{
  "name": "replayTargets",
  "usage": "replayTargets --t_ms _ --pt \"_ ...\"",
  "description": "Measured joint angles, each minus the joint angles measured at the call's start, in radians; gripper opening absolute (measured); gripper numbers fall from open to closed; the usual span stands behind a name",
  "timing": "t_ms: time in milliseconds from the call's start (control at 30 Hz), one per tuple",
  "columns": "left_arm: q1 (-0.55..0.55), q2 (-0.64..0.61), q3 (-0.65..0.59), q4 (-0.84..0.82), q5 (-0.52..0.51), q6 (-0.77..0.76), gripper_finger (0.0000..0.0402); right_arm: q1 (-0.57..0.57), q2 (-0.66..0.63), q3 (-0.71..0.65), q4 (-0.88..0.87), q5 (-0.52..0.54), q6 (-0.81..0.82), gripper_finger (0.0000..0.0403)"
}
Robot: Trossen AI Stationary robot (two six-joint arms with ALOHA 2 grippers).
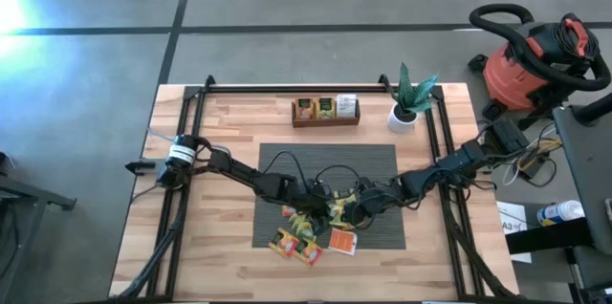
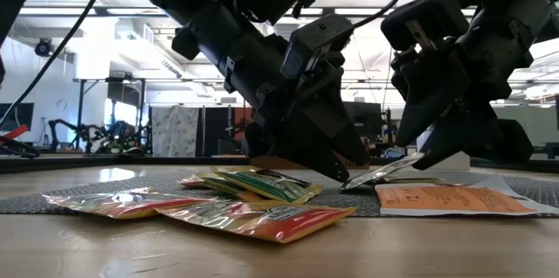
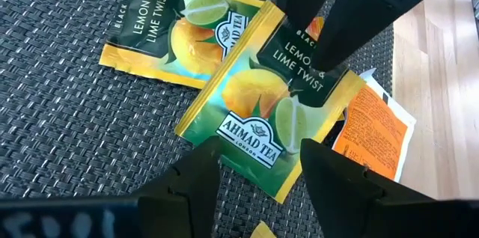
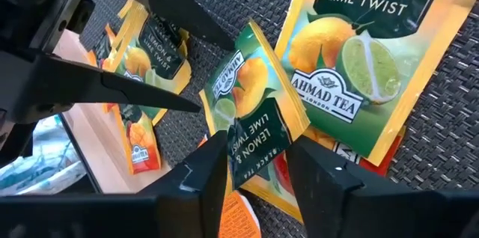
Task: Pick & Place Tea
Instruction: Put the yellow tea bag into the middle section of the wooden organizer
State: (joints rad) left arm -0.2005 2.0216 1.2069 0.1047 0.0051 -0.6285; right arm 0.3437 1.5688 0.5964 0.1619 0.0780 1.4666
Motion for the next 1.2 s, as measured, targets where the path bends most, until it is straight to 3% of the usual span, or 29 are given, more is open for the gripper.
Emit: replayTargets --t_ms 267,633,800,933,1033,1200 --pt "0.000 0.000 -0.001 0.000 -0.003 0.000 0.0181 -0.012 0.000 0.000 0.000 0.001 -0.003 0.0101" --pt "0.000 -0.006 -0.001 -0.004 -0.092 -0.002 0.0181 -0.072 -0.006 0.002 -0.001 0.001 -0.088 0.0012" --pt "0.000 -0.085 -0.002 -0.035 -0.094 -0.041 0.0181 -0.110 -0.041 0.059 -0.031 -0.005 -0.349 0.0009" --pt "-0.002 -0.190 -0.001 -0.120 -0.152 -0.065 0.0181 -0.153 -0.060 0.196 -0.294 -0.004 -0.625 0.0008" --pt "-0.009 -0.285 -0.001 -0.197 -0.254 -0.089 0.0181 -0.202 -0.062 0.330 -0.513 0.002 -0.859 0.0008" --pt "-0.041 -0.436 -0.001 -0.332 -0.533 -0.137 0.0181 -0.326 -0.062 0.512 -0.727 0.035 -1.170 0.0008"
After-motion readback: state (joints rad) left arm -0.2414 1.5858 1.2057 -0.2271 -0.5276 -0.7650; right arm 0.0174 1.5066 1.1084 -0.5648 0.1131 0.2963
